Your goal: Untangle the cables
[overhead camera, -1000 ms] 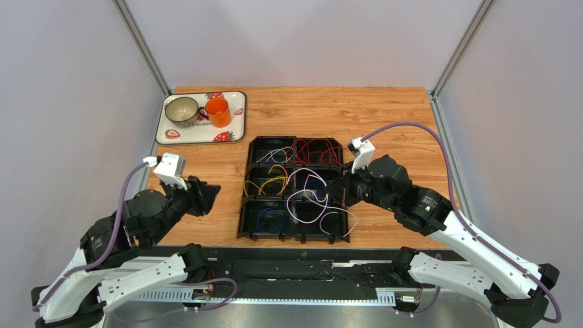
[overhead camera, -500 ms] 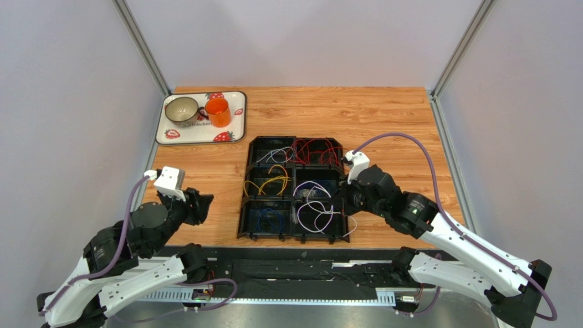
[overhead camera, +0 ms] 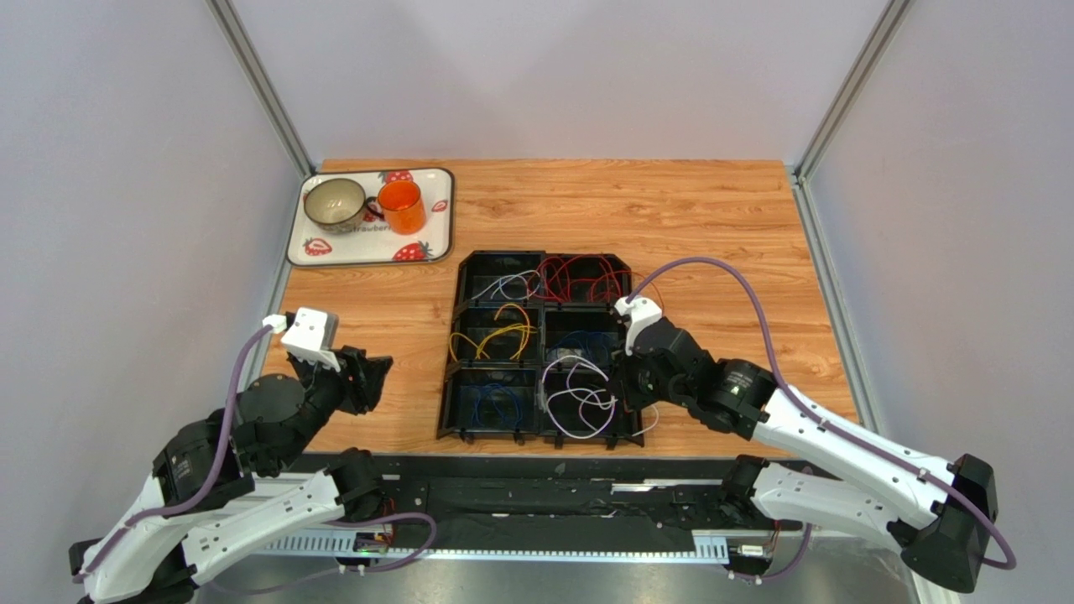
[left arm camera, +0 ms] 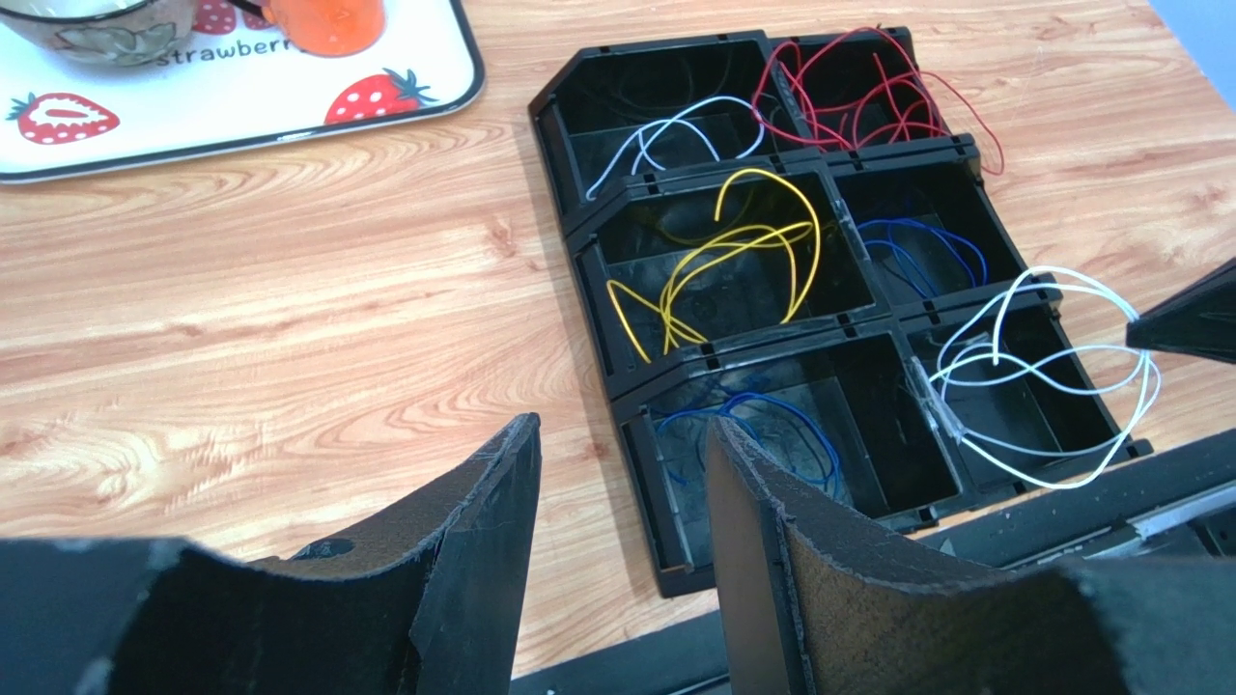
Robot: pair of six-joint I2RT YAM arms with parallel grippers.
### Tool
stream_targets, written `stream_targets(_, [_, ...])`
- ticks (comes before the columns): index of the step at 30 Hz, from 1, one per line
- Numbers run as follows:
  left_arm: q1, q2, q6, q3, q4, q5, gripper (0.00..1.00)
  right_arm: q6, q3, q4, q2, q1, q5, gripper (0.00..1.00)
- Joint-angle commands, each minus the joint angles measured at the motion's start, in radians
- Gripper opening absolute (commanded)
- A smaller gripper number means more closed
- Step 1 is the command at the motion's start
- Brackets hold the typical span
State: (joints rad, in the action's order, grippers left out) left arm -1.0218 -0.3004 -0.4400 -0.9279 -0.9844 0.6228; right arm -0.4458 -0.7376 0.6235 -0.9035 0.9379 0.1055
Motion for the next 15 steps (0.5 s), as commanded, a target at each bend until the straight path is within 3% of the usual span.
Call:
stream_targets(1, [-0.006, 0.006, 0.018, 0.006, 0.029, 0.011, 0.54, 0.021, -0.003, -0.061, -0.028, 0.019, 0.043, 0.0])
stream_targets(15, [-0.006, 0.017, 0.018, 0.011, 0.032, 0.011, 0.54, 0.012, -0.026, -0.05, -0.199, 0.056, 0.16, 0.0])
